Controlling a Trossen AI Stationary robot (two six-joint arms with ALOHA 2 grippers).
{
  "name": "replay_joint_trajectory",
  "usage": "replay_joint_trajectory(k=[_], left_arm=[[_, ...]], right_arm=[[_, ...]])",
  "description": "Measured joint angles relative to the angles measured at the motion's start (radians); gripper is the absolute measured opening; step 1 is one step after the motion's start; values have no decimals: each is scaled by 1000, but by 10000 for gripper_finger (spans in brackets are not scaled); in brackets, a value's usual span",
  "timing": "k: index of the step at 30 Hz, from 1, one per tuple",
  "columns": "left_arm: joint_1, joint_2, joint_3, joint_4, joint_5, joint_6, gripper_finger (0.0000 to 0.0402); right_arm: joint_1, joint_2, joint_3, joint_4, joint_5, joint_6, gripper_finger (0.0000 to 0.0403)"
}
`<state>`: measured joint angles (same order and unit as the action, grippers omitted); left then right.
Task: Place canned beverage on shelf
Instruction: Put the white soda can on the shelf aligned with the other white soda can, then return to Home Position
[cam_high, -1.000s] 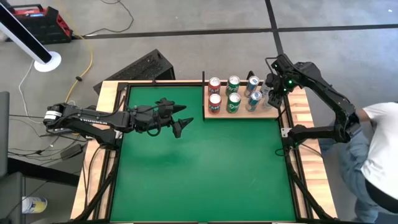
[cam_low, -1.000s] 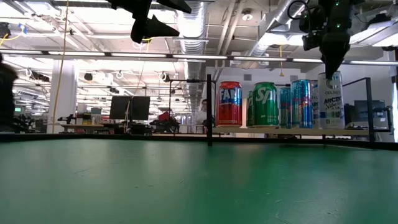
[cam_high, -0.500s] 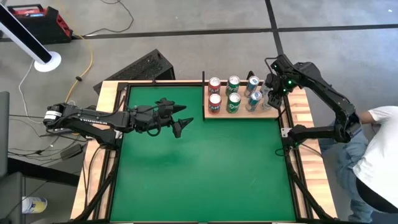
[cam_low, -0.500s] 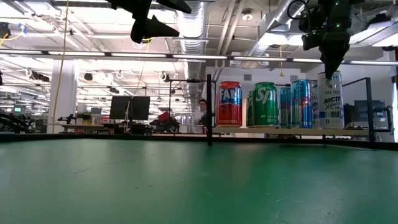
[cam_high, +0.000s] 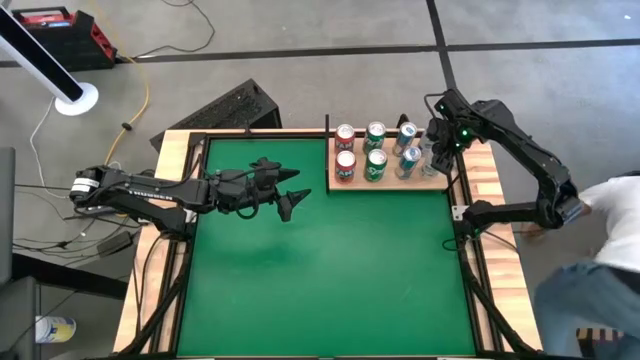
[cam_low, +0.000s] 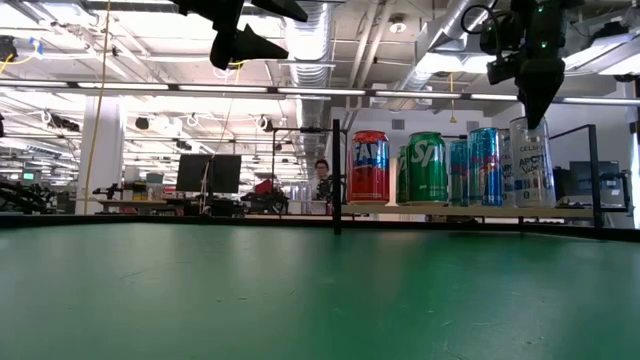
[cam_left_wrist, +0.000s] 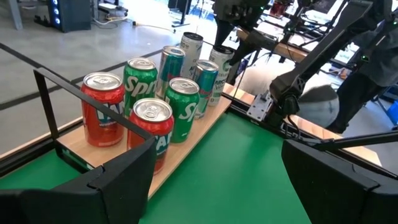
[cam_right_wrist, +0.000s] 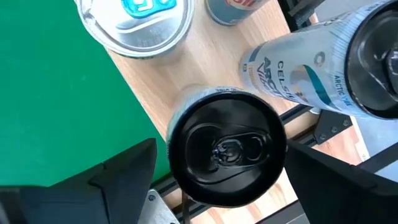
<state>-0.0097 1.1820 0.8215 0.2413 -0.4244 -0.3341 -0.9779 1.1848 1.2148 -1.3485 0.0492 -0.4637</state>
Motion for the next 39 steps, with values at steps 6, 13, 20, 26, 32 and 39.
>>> replay_joint_trajectory(k=[6,13,20,26,32,39], left_arm=[[0,0,0,0,0,11,331],[0,0,0,-1,0,15,331],[0,0,0,-1,0,16,331],[0,0,0,-1,0,16,331],[0,0,0,0,0,16,331],[0,0,0,0,0,16,331]], right_arm=[[0,0,1,6,7,3,370],[0,0,1,10,32,15,371],[4,-1,2,7,44,21,371],[40,-1,18,-29,106,39,369],[58,-1,92,-50,135,55,362],[79,-2,216,-111,149,82,361]])
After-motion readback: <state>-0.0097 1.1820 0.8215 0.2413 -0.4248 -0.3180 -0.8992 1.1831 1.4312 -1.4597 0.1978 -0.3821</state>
